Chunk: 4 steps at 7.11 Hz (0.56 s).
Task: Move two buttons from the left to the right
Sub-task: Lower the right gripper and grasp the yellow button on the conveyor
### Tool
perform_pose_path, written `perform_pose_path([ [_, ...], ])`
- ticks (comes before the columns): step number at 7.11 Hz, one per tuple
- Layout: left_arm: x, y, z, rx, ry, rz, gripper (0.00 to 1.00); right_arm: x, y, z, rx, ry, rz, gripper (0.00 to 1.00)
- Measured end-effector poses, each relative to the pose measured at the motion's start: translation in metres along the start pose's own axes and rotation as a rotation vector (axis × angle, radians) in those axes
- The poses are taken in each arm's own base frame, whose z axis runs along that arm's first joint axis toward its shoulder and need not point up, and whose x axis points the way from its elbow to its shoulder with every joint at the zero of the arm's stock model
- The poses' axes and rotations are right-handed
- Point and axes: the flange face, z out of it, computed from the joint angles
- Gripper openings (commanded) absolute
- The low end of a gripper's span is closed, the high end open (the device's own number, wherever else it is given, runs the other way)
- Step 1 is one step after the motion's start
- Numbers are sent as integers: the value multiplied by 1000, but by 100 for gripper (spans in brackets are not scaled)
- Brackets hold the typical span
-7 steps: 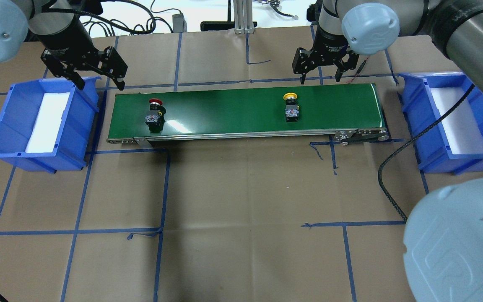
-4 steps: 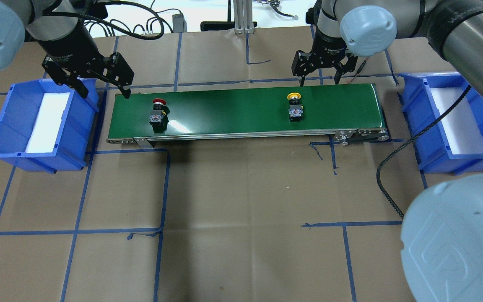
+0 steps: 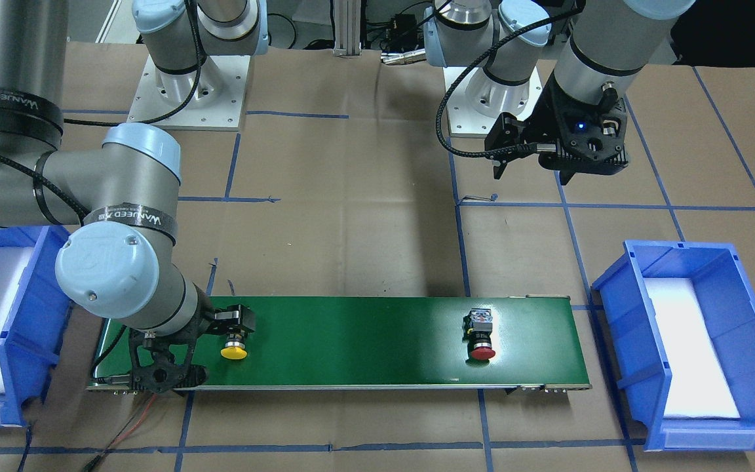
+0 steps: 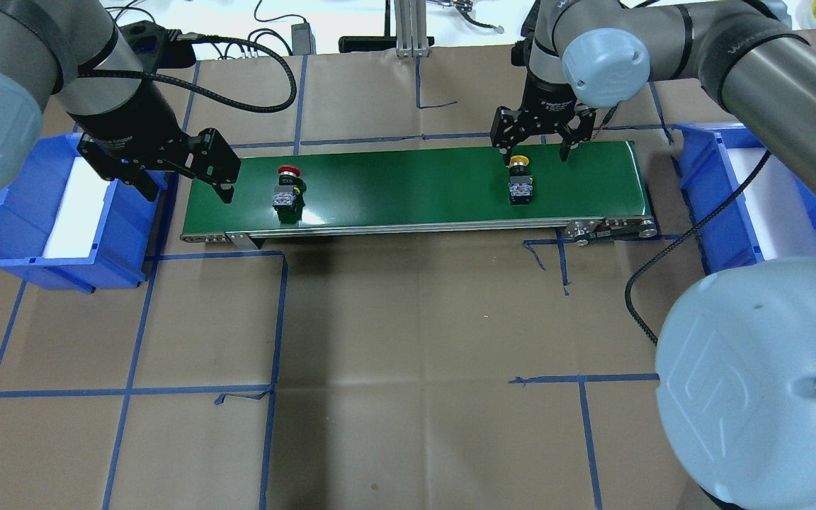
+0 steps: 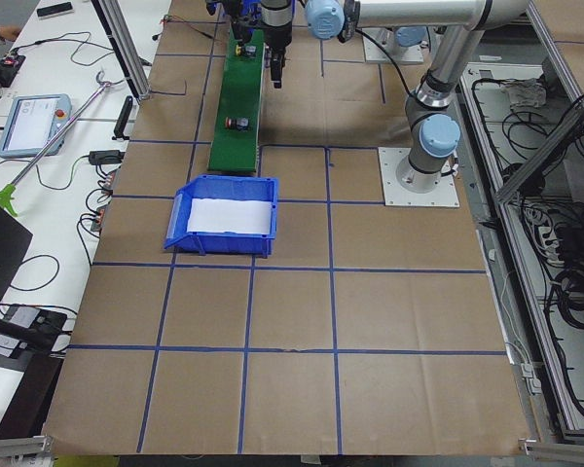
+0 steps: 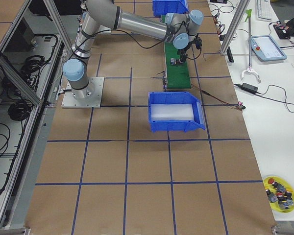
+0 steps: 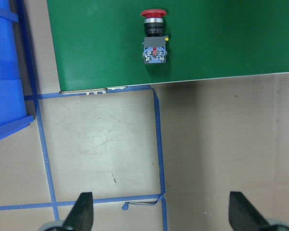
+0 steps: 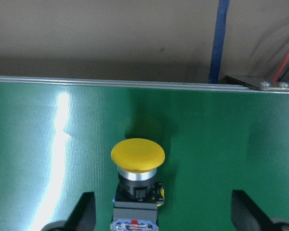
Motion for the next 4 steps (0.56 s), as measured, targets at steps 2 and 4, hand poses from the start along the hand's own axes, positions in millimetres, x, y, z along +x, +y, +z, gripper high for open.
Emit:
perform_pose_path([
  [2,0,-1,-2,10,-1,-3,100,2,-7,21,-32,1,3,87],
  [4,0,-1,-4,14,-1,-10,100,6,-12,32,-47,9,3,28],
])
